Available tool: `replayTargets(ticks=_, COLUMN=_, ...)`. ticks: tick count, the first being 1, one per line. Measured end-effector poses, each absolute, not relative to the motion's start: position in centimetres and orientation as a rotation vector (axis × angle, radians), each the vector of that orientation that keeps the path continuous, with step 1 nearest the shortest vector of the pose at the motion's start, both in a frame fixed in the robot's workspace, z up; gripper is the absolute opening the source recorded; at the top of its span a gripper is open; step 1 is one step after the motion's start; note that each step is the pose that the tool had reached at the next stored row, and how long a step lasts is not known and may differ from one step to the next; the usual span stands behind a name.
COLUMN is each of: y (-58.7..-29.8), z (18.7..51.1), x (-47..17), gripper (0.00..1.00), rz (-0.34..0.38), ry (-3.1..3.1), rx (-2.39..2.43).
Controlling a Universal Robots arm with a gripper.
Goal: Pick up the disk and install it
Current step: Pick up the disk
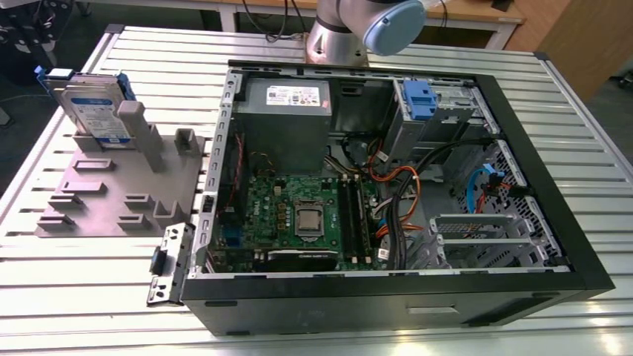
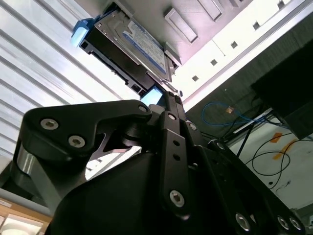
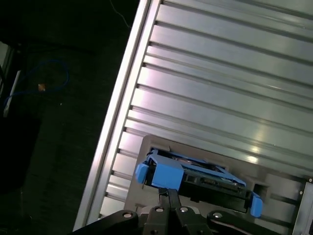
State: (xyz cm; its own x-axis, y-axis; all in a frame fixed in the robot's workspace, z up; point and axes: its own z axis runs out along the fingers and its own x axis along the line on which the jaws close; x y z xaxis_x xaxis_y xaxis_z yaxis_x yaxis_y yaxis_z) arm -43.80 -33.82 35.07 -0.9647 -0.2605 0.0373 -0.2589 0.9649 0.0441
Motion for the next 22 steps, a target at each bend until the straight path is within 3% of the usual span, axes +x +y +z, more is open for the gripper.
replayTargets(ticks=22, y=-33.82, z=35.08, x=-43.83, gripper=0.11, rz=-0.055, ry=-3.031, rx=0.628)
